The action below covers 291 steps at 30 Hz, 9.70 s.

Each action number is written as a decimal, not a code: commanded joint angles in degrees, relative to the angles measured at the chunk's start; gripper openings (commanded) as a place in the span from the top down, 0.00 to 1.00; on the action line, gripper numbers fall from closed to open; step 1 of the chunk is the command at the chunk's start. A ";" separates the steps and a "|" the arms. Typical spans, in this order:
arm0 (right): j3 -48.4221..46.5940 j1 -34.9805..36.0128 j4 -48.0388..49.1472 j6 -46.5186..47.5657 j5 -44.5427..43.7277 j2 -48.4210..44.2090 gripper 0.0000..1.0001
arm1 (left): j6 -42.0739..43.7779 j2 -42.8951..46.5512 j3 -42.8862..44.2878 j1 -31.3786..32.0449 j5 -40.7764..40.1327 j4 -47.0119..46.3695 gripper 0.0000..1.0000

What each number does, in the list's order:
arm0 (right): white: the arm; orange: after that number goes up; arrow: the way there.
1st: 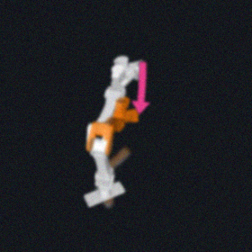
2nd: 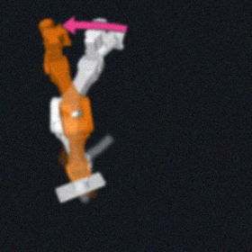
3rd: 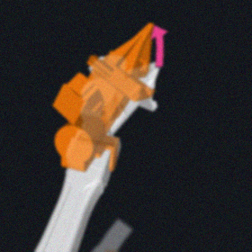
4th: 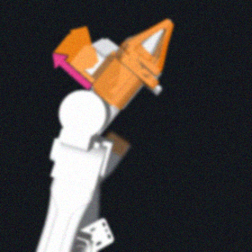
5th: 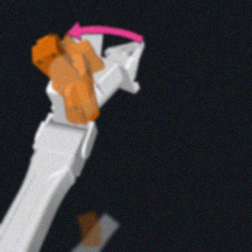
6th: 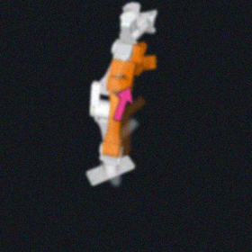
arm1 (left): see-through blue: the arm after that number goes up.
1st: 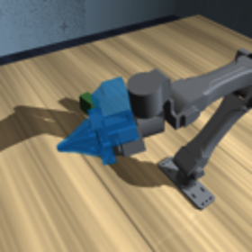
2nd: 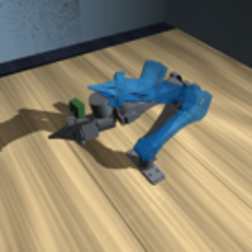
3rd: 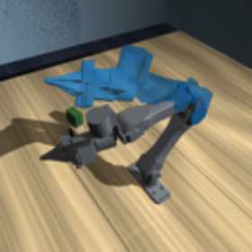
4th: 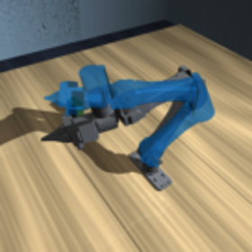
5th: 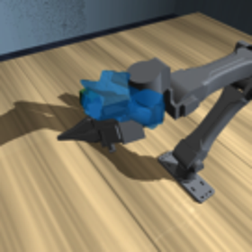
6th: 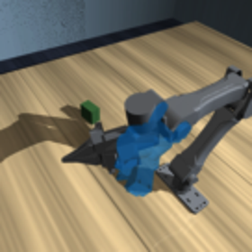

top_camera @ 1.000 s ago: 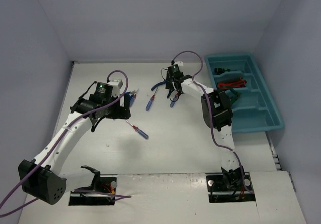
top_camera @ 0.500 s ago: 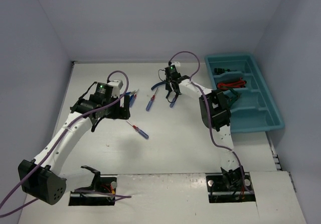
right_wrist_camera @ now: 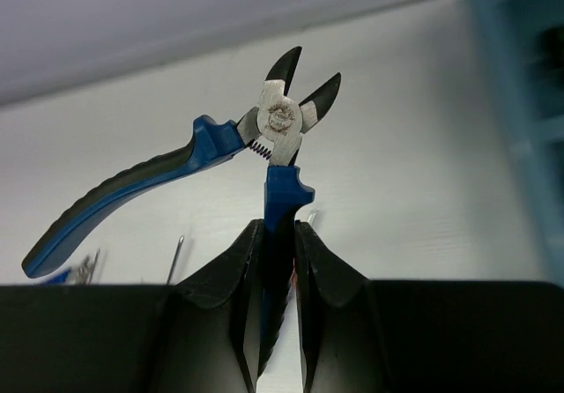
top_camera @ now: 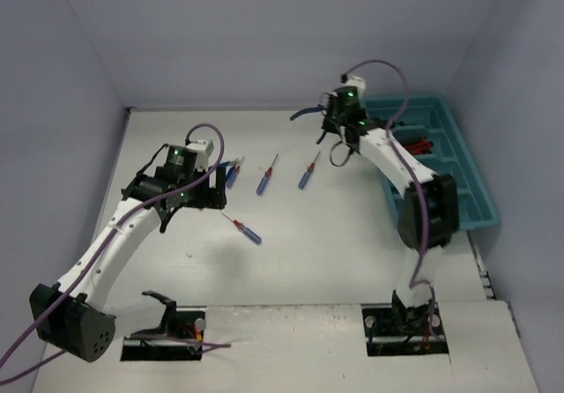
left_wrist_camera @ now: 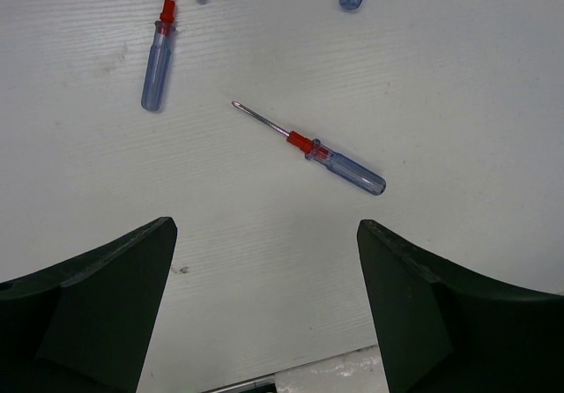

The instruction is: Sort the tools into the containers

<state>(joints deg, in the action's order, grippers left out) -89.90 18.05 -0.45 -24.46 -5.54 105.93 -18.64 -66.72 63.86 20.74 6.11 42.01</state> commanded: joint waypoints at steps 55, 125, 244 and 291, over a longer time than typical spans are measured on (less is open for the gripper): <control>25.00 -39.83 7.97 -5.05 20.39 -29.61 0.38 | 5.17 -10.70 9.27 -1.51 -1.58 -5.01 0.20; 25.63 5.08 7.13 8.12 22.76 -26.53 0.35 | 16.58 -39.39 36.82 -5.45 2.53 -3.25 1.00; 19.03 20.48 -6.63 17.89 14.07 -11.79 0.25 | -3.09 8.56 6.82 5.08 -20.30 -2.37 0.21; 26.00 15.92 -11.50 -20.48 -26.12 -25.17 1.00 | -0.05 11.08 11.09 3.84 -19.06 3.37 0.10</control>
<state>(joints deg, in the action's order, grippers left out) -70.69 42.20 -10.96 -29.16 -20.07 95.17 -19.86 -55.10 71.37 24.67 -14.21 47.35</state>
